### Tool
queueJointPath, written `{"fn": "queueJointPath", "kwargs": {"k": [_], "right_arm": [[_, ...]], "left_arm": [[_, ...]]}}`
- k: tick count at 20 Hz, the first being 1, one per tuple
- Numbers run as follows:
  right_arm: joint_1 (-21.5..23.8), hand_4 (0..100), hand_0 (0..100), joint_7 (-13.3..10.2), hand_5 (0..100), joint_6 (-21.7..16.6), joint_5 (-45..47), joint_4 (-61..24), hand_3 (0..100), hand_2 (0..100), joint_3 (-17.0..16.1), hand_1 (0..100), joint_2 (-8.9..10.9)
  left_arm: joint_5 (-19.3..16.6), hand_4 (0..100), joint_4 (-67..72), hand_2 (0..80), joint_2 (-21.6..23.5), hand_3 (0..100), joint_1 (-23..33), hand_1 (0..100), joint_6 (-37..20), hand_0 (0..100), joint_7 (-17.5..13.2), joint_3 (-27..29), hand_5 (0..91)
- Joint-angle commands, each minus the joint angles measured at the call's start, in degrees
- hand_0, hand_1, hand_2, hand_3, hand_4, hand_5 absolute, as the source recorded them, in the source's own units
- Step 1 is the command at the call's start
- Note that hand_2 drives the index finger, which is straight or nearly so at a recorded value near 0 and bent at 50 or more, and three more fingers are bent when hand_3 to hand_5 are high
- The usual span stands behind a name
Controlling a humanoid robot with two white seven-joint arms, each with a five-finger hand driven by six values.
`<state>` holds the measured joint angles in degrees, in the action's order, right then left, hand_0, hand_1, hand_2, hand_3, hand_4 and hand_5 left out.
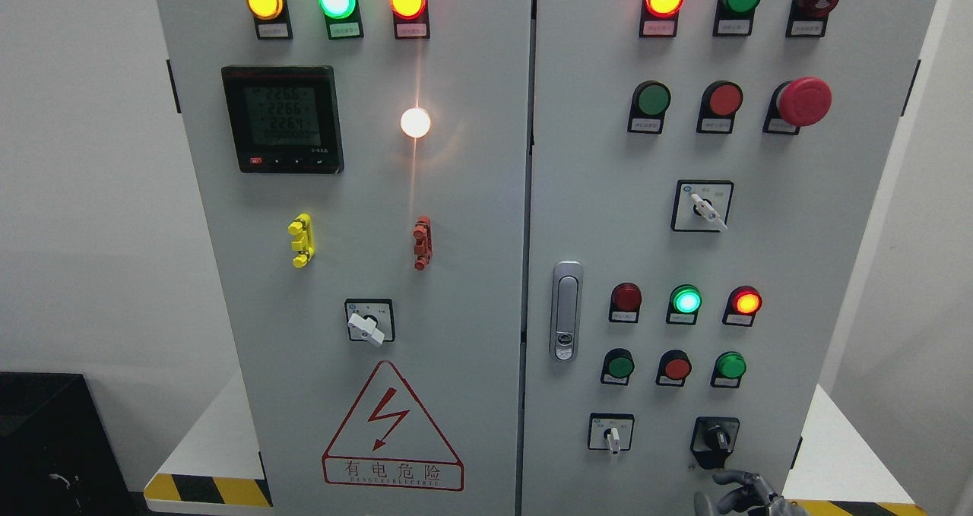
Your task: Flip black knob to close circuit
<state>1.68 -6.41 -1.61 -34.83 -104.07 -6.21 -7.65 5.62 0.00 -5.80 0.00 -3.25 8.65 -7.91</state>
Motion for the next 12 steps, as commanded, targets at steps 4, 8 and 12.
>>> {"fn": "queueJointPath", "kwargs": {"k": [4,8,12], "right_arm": [[5.78,50,0,0.34,39,-0.41,18.29,-7.81,55,34,3.22,7,0.18],[8.59,44,0,0.87,34,-0.59,26.81,-10.10,49,28,3.83,7,0.27],[10.62,35,0,4.46,25,-0.85,33.77,-12.03,39,20,3.83,7,0.45]], "left_arm": [[0.00,0,-1.67,0.0,0.00,0,1.32,56,0.00,12,-0.03,0.00,0.0],[0.00,0,-1.67,0.0,0.00,0,1.23,56,0.00,12,-0.03,0.00,0.0],[0.00,0,-1.67,0.0,0.00,0,1.32,56,0.00,12,-0.03,0.00,0.0]]}}
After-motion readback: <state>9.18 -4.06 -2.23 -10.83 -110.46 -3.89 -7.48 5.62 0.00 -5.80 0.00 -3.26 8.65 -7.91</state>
